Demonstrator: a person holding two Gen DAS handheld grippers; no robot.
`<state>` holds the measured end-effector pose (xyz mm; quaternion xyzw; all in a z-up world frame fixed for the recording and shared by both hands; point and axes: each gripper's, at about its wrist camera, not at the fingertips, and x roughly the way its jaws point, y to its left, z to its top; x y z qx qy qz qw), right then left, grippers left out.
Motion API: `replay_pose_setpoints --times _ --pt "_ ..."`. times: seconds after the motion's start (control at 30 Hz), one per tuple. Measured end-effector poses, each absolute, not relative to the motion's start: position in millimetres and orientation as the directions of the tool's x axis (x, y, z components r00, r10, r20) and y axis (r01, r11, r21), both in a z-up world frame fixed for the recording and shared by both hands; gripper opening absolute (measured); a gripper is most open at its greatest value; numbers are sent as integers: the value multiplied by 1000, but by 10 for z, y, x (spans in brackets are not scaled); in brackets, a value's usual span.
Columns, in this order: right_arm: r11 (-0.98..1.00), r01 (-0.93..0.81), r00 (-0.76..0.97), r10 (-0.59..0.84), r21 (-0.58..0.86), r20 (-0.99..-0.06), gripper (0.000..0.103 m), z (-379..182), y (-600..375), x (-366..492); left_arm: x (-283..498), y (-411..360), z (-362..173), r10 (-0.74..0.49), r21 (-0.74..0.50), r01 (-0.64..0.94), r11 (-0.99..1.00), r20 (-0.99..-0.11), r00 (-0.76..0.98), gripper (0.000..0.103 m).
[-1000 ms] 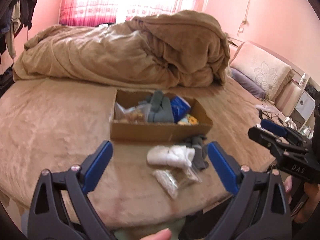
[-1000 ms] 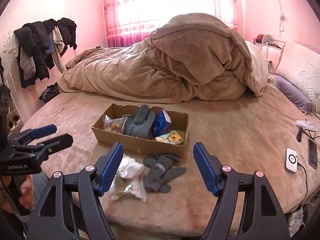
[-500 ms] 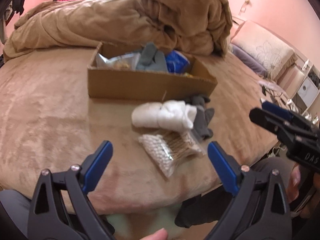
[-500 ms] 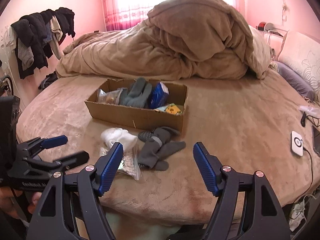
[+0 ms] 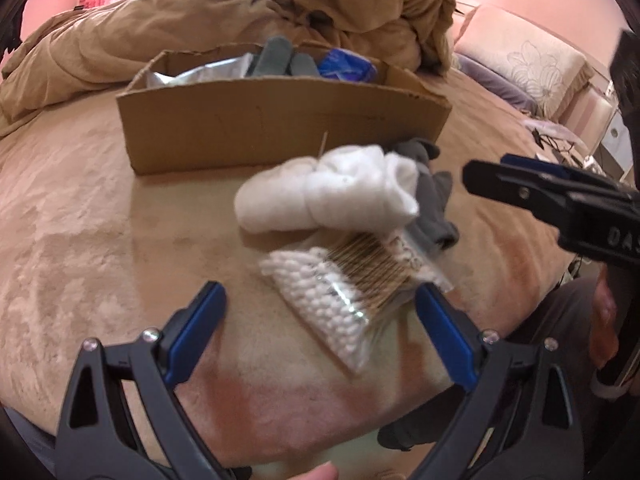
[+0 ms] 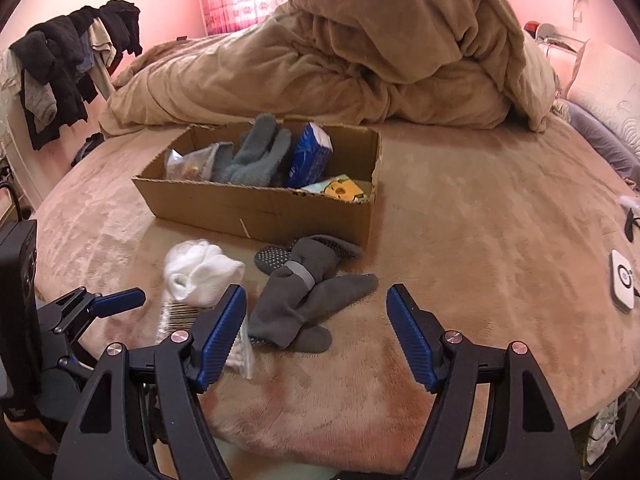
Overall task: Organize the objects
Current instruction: 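Grasp the cotton swab bag with the left tool while the right tool grasps the dark grey gloves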
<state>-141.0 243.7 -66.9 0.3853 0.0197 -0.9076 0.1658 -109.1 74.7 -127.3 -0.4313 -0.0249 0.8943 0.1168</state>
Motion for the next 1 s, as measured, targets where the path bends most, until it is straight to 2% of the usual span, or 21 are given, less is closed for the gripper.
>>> replay_pose_setpoints --times 0.27,0.33,0.47,0.53,0.57,0.63,0.77,1.0 --pt "-943 307 -592 -294 127 -750 76 -959 2360 -1716 -1139 888 -1419 196 -60 -233 -971 -759 -620 95" --pt "-940 310 -571 -303 142 -763 76 -1015 2328 -1788 -1141 925 -1447 192 -45 -243 -969 -757 -625 89" --pt "-935 319 -536 -314 156 -784 75 -1145 2261 -1873 -1131 945 -1441 198 -43 -251 -967 -746 -636 71" --pt "-934 325 -536 -314 152 -784 68 -1159 2254 -1870 -1116 938 -1418 206 -53 -250 -967 -740 -640 59" --pt "-933 327 -537 -317 153 -782 53 -1152 2264 -1865 -1108 936 -1403 212 -60 -250 -966 -738 -641 56" --pt "-929 335 -537 -327 160 -778 36 -1135 2292 -1852 -1082 939 -1372 227 -74 -256 -964 -734 -641 52" --pt "-928 339 -551 -330 155 -767 31 -1086 2338 -1758 -1037 977 -1305 246 -91 -266 -960 -730 -638 49" --pt "-937 317 -609 -320 147 -725 31 -864 2499 -1589 -911 1012 -1096 281 -126 -274 -953 -703 -654 49"
